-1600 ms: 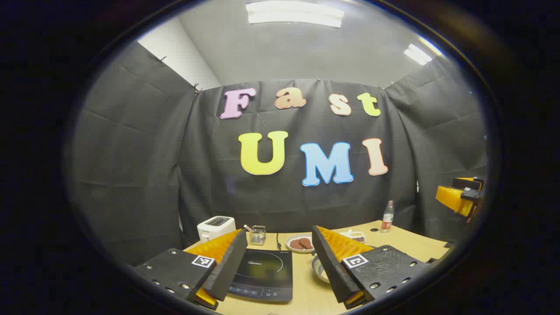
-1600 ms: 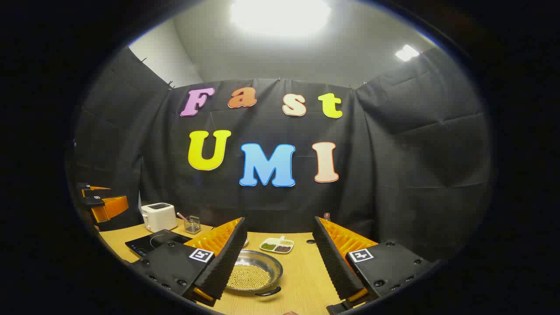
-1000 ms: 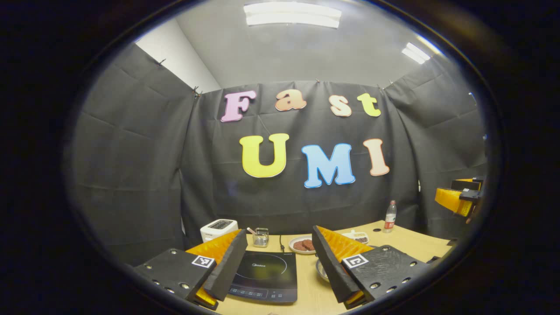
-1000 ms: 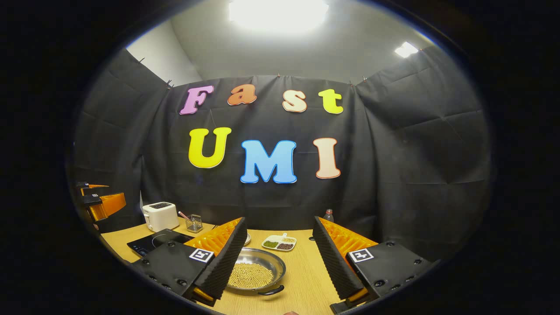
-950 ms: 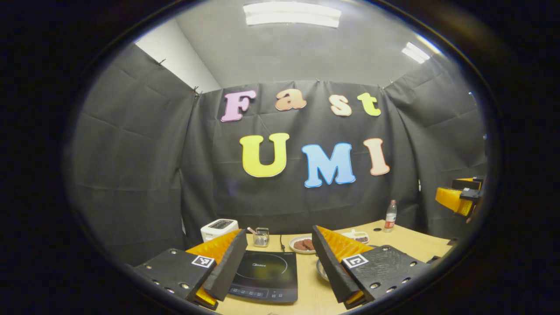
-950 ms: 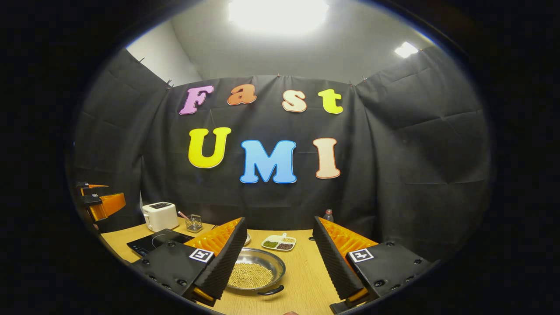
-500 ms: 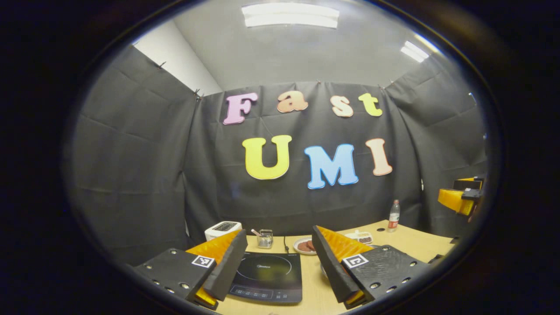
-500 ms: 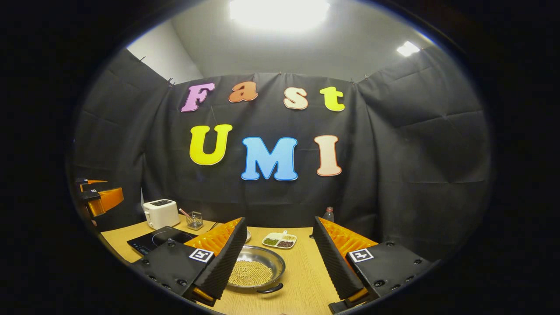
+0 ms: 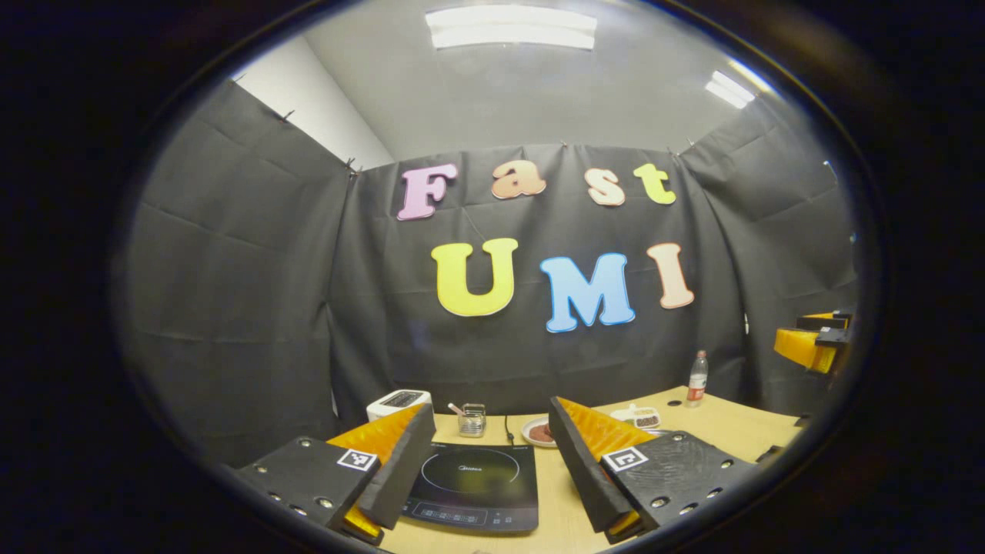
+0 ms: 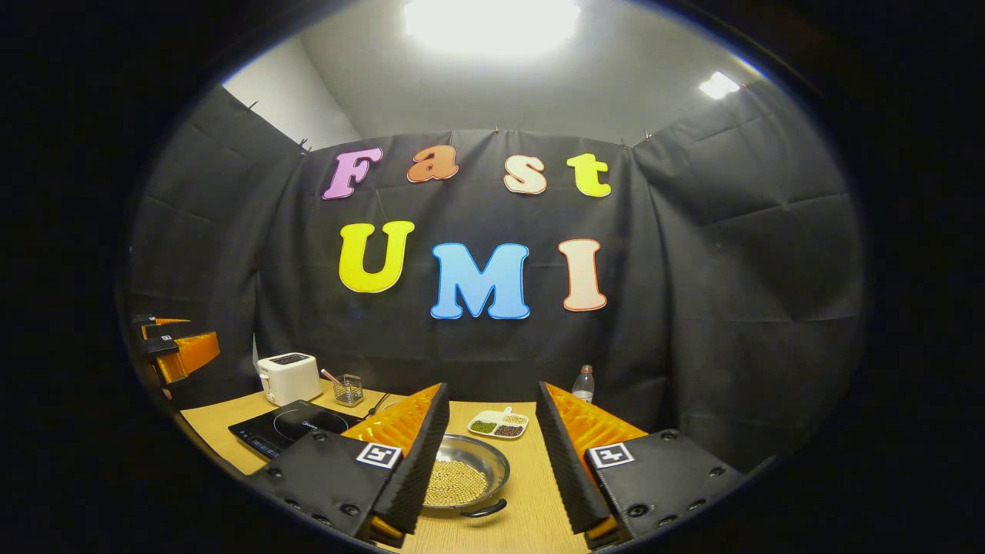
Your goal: First push the handle of the pot to place it horizontally, then grasp the pot with both hands and set it on the induction cooktop.
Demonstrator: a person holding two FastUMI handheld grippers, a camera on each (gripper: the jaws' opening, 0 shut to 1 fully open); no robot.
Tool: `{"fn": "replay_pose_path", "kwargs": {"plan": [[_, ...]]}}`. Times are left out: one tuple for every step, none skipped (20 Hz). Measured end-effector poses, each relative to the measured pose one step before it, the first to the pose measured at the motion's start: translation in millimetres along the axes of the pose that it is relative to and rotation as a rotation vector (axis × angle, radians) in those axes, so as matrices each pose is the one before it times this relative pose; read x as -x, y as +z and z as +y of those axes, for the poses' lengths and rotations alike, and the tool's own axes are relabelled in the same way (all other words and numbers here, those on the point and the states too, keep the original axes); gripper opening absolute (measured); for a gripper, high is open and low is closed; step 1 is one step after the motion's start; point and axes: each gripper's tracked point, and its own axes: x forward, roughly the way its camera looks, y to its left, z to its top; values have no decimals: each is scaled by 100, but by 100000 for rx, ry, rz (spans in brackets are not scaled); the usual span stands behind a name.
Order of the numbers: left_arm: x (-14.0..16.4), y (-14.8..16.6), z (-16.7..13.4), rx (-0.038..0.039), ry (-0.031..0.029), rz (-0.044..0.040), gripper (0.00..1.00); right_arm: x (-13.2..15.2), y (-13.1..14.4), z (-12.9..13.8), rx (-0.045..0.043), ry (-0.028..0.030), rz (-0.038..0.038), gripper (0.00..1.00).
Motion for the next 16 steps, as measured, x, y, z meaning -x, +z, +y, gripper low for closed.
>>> {"fn": "replay_pose_path", "kwargs": {"plan": [[-19,-41,86,30,214,-102,90,37,21,30,256,-199,-89,67],[-100,44,47,-40,-13,-161,90,15,121,-95,235,-588,-348,58],[-6,15,64,-176,103,-210,90,-95,99,45,2,85,-166,51],[-76,88,-29,-127,-64,-168,90,-30,-145,272,-47,478,212,43],[-30,11,93,-181,-36,-142,90,-107,-123,473,-117,1387,619,41],[-21,62,100,-63,-100,-127,92,21,-206,-58,467,0,532,41],[-113,-76,20,-38,-152,-106,90,-107,205,-107,240,-790,-84,37],[-162,-31,98,-127,-78,8,90,7,-49,114,-238,-798,-197,16],[-62,-67,166,-3,-63,-2,90,131,36,99,-357,550,6,13],[-98,-13,90,161,-179,32,90,73,-438,380,316,-496,764,12],[-75,-158,148,25,-136,148,90,-343,528,-354,661,-1441,-960,12],[-29,87,218,-134,-63,36,89,236,-74,186,-535,106,-266,1],[-18,-84,221,-101,61,-134,89,-494,-394,391,-406,1332,692,2],[-145,11,181,65,-188,-159,90,75,-311,293,185,746,1031,2],[-62,-74,125,-31,-257,-35,89,-198,-307,365,23,1307,1031,5],[-88,78,259,-230,-105,-192,90,-140,-232,314,-60,1005,1060,2]]}}
